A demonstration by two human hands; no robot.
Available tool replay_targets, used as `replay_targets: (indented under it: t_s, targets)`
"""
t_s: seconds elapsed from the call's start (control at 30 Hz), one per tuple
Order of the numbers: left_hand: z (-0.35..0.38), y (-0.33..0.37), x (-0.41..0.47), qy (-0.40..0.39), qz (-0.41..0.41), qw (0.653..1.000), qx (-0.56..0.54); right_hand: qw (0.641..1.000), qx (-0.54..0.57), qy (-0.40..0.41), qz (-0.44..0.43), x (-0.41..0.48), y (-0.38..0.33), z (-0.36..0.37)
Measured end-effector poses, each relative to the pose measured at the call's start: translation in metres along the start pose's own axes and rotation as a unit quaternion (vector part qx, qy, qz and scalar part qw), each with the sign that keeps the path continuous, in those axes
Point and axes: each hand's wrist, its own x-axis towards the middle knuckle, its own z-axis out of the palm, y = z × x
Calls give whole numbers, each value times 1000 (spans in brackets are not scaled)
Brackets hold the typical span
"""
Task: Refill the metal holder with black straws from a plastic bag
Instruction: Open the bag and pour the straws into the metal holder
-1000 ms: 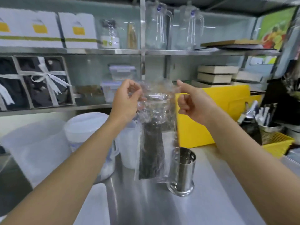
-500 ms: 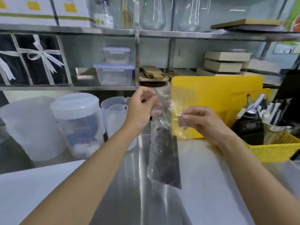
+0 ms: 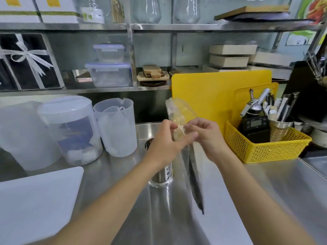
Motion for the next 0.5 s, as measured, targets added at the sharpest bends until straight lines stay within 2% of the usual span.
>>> replay_targets:
  t_s: [0.17,0.27,0.4,0.5]
  targets:
    - [0,-10,-11,4,-21,1000,-16,998,13,-51,30,-9,7,5]
    - [-8,-16,-16,15,-34,999,-8,995,-16,-92,46,-15,12,5]
    - [-14,-29,-19,23,-62,994,-82,995,2,-71,70,-20,23,-3]
    - [-21,-46,-20,81,-86,988,-100,996,-38,-29,77,-20,30,-15]
